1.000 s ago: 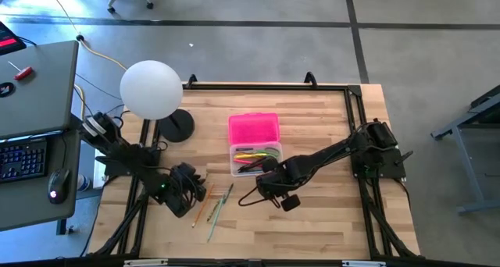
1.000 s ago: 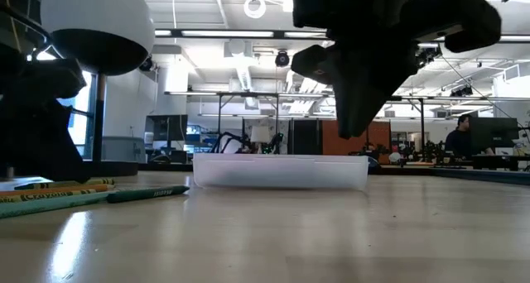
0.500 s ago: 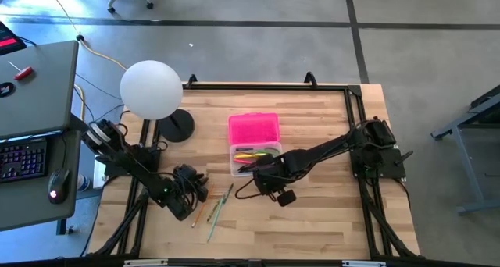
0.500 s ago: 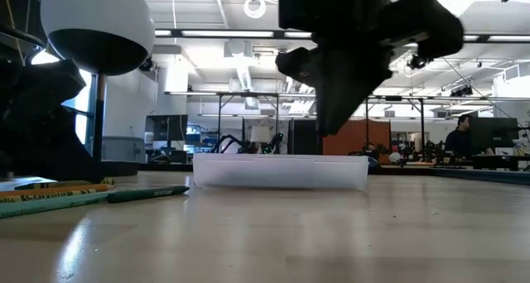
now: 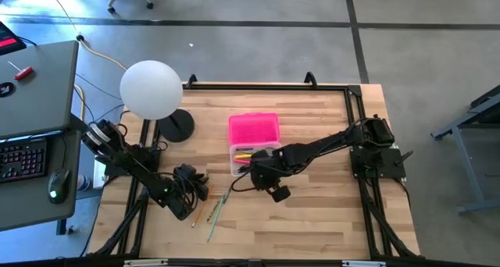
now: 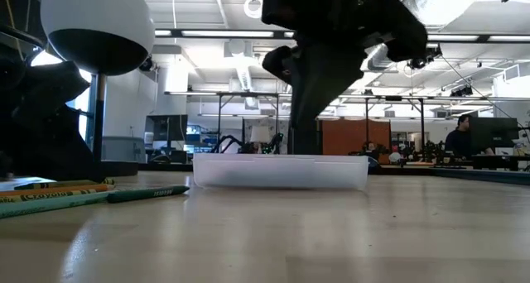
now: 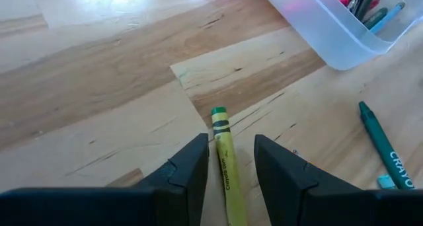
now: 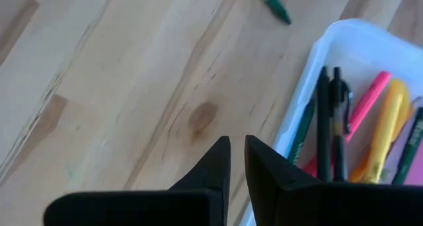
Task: Pick & place school supplies into a supply box
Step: Put the top green crayon into the pink supply box
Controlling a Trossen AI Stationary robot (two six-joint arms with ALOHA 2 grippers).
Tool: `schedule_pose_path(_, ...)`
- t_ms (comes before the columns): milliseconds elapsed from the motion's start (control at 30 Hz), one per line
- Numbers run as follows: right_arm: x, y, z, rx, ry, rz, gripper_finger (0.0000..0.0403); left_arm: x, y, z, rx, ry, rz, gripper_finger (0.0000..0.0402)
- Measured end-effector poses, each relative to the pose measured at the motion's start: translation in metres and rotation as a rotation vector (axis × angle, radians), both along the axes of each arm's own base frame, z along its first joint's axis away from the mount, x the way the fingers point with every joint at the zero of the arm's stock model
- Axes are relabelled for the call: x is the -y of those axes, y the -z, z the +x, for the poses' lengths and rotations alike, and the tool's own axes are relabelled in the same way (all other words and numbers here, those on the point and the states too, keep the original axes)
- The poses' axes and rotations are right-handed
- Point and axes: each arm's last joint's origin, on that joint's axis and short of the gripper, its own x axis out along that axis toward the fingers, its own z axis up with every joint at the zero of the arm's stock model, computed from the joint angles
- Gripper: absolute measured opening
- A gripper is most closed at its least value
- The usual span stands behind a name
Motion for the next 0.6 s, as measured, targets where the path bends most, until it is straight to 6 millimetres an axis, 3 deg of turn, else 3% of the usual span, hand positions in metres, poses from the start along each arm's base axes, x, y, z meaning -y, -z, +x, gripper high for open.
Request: schedule_pose_path(600,0.0004,-0.0002,0.0005,0.006,-0.012,-0.004,0.0021,-0.0007,0.0006,-0.0007,-0.013,0.007,0.016,0.0159)
